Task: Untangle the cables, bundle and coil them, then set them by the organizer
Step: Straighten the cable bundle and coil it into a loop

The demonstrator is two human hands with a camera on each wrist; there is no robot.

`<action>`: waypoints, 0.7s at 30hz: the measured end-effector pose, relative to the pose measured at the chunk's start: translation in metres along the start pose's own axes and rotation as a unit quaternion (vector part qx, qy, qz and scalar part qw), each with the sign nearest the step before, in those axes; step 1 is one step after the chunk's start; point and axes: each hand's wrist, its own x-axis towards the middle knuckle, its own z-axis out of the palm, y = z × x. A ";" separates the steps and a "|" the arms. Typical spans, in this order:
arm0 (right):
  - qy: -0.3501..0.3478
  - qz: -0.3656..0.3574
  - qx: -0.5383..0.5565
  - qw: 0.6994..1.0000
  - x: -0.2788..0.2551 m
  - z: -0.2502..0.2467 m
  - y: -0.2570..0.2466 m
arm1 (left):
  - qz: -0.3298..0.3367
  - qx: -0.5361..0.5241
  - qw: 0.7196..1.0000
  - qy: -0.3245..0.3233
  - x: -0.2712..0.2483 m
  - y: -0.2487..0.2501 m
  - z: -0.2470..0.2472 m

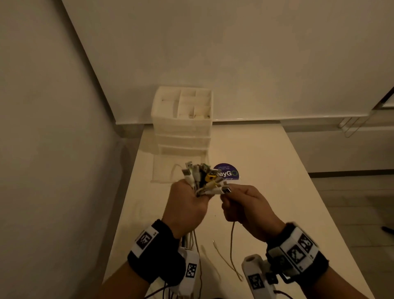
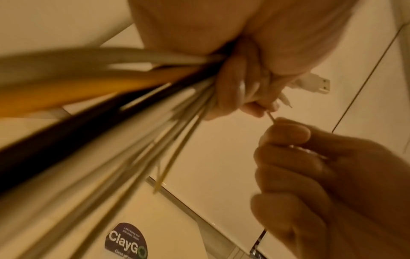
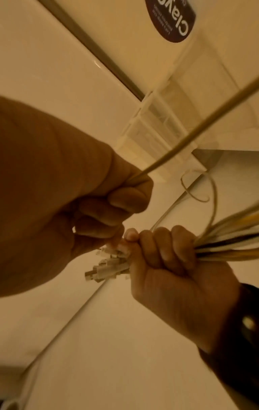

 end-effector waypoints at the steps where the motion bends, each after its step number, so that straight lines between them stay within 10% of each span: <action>1: -0.010 0.004 -0.006 1.000 -0.001 0.001 0.004 | -0.003 0.003 1.000 0.031 0.002 0.001 -0.005; 12: 0.061 0.068 -0.265 0.960 -0.070 -0.032 0.072 | -0.084 -0.121 0.948 0.282 0.031 -0.027 -0.098; 21: 0.105 0.116 -0.326 0.932 -0.118 -0.036 0.096 | -0.103 -0.193 0.963 0.156 0.016 -0.018 -0.099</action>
